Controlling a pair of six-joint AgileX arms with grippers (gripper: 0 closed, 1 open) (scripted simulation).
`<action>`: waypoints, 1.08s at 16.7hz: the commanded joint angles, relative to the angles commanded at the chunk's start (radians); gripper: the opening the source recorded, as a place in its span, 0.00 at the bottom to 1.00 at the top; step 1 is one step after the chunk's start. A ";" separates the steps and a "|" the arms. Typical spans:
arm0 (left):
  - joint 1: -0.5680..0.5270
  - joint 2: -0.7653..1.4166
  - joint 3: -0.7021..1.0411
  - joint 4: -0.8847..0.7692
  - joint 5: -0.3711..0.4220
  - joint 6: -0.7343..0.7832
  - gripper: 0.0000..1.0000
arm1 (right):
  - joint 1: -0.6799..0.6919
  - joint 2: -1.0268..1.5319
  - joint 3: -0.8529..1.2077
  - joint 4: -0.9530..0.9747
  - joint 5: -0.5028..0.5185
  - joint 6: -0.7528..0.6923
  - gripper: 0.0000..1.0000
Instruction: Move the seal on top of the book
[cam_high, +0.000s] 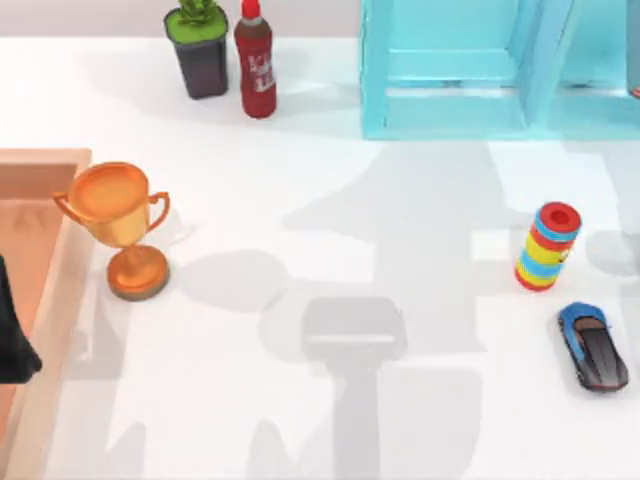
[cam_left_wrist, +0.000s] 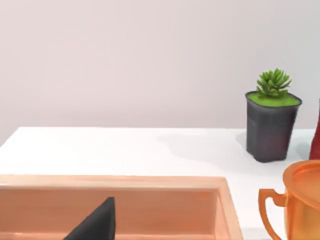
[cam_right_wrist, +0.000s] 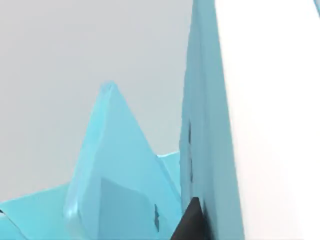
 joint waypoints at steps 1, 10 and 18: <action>0.000 0.000 0.000 0.000 0.000 0.000 1.00 | -0.002 -0.092 -0.023 -0.044 -0.002 0.000 0.00; 0.000 0.000 0.000 0.000 0.000 0.000 1.00 | -0.017 -0.463 -0.196 -0.304 -0.024 -0.003 0.00; 0.000 0.000 0.000 0.000 0.000 0.000 1.00 | 0.094 -0.412 -0.177 -0.242 0.070 -0.103 0.00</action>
